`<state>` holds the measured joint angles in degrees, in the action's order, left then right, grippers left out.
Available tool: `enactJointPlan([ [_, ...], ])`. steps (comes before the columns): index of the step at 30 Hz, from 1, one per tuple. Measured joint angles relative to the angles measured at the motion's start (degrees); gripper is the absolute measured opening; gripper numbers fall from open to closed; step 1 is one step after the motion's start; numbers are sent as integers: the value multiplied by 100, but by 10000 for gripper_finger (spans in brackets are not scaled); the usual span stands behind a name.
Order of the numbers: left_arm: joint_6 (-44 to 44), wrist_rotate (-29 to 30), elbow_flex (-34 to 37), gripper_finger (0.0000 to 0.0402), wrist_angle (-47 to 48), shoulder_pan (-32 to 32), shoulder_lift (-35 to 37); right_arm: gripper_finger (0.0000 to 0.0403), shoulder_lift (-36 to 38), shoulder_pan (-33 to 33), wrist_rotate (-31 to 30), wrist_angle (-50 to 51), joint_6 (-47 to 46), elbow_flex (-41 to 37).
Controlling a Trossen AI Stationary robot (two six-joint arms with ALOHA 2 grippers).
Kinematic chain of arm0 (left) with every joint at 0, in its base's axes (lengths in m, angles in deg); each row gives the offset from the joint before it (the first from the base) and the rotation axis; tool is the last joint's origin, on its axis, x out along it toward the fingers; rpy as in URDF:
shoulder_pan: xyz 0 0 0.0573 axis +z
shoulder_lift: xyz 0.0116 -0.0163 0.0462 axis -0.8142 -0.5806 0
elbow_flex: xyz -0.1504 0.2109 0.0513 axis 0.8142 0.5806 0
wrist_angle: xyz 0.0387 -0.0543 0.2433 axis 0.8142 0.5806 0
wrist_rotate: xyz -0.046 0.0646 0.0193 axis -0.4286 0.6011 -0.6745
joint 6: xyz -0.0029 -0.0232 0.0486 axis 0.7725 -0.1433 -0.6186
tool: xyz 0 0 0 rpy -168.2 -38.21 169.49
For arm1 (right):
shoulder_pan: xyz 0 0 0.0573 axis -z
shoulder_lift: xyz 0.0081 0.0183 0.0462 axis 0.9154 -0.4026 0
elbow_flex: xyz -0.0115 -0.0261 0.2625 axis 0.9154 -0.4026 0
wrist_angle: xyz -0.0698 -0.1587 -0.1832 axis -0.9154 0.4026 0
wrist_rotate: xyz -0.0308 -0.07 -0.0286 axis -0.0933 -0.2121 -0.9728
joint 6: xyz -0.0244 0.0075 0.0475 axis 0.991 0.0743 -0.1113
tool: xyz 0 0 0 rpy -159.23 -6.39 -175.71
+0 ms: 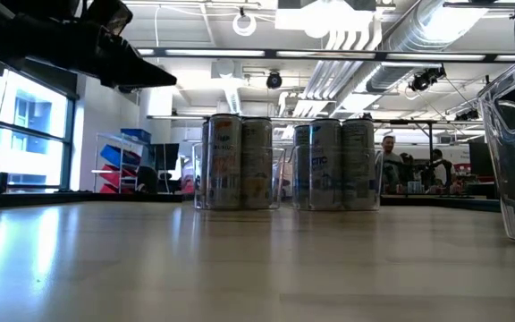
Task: Sort soda cans
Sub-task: Remove the white-pink soda can from the bottom right transparent bin
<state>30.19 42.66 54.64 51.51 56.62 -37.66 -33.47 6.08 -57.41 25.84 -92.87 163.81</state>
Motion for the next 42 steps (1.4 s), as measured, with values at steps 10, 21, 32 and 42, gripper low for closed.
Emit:
enactJointPlan([
  [10, 124, 2, 0, 0, 136, 2, -4, 0, -296, 23, -198, -50, 1846, 31],
  [21, 132, 4, 0, 0, 131, 2, -4, 0, -361, 14, 49, 44, 2334, -9],
  [32, 183, 6, -2, 0, 127, 2, -4, 0, -317, 64, -780, 1437, 2314, 1103],
  [42, 188, 5, -4, 0, 173, 7, -15, 74, 483, 56, -692, 1796, 2501, 49],
])
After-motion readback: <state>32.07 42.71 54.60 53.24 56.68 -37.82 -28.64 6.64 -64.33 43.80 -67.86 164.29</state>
